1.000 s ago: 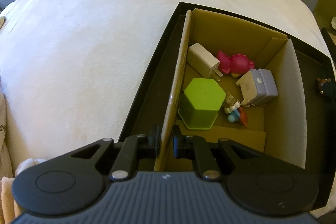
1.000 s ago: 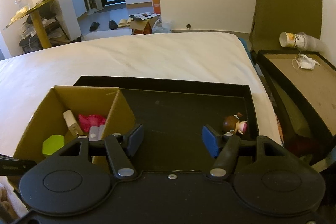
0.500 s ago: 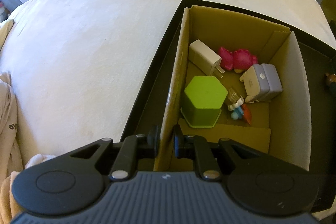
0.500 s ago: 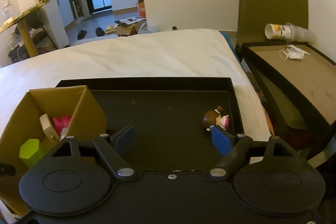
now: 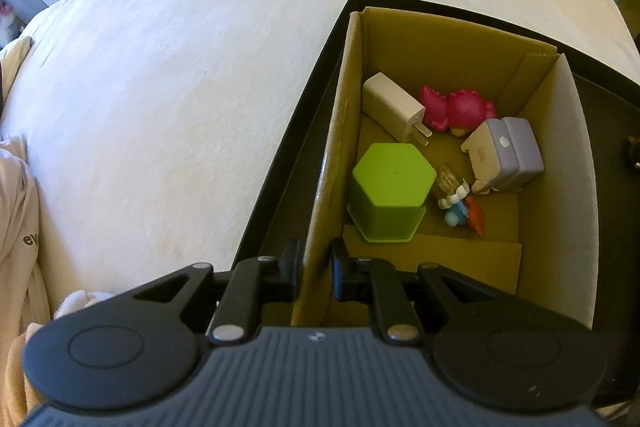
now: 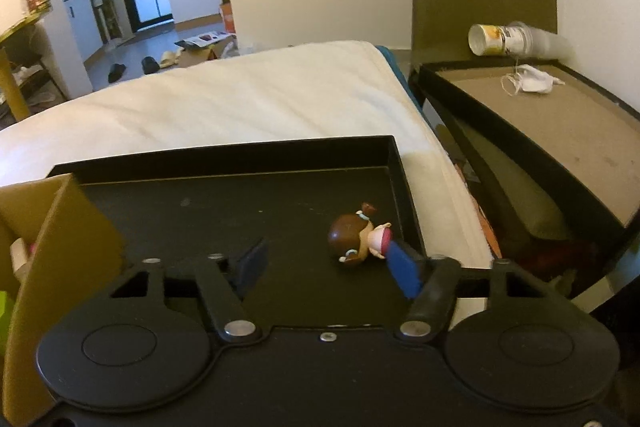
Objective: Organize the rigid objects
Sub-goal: 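Move the right gripper back over the tray to the brown figurine, then close the right gripper on the brown-and-white figurine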
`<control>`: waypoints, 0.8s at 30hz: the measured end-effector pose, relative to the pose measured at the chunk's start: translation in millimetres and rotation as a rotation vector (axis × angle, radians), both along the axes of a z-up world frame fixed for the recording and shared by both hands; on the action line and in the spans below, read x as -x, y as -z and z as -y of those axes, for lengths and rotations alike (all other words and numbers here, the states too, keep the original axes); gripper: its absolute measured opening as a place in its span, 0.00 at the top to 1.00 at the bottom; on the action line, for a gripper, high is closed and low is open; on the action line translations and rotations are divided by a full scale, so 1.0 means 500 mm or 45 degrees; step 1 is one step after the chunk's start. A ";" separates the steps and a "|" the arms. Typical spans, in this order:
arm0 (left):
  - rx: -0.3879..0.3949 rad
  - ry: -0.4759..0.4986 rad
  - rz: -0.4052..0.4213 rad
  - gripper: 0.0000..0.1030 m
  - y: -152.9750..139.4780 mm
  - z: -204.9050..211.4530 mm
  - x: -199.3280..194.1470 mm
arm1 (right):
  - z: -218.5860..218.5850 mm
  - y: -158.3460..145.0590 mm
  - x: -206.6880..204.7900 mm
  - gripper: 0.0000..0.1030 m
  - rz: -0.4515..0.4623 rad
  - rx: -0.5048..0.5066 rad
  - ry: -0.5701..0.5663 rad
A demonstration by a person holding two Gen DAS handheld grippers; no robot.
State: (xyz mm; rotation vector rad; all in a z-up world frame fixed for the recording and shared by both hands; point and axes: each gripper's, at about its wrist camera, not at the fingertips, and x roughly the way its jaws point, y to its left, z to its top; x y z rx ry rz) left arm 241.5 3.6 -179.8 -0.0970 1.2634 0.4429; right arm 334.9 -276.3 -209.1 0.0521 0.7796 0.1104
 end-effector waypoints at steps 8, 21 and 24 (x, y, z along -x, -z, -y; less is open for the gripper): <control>-0.002 -0.003 -0.008 0.85 0.001 0.001 -0.003 | -0.002 0.026 -0.030 0.40 -0.056 0.033 0.068; -0.011 0.000 -0.020 0.85 0.000 0.007 -0.005 | -0.013 0.040 -0.075 0.58 -0.100 0.070 0.057; -0.019 -0.002 -0.030 0.85 0.000 0.011 -0.010 | -0.006 0.035 -0.064 0.58 -0.109 0.052 0.050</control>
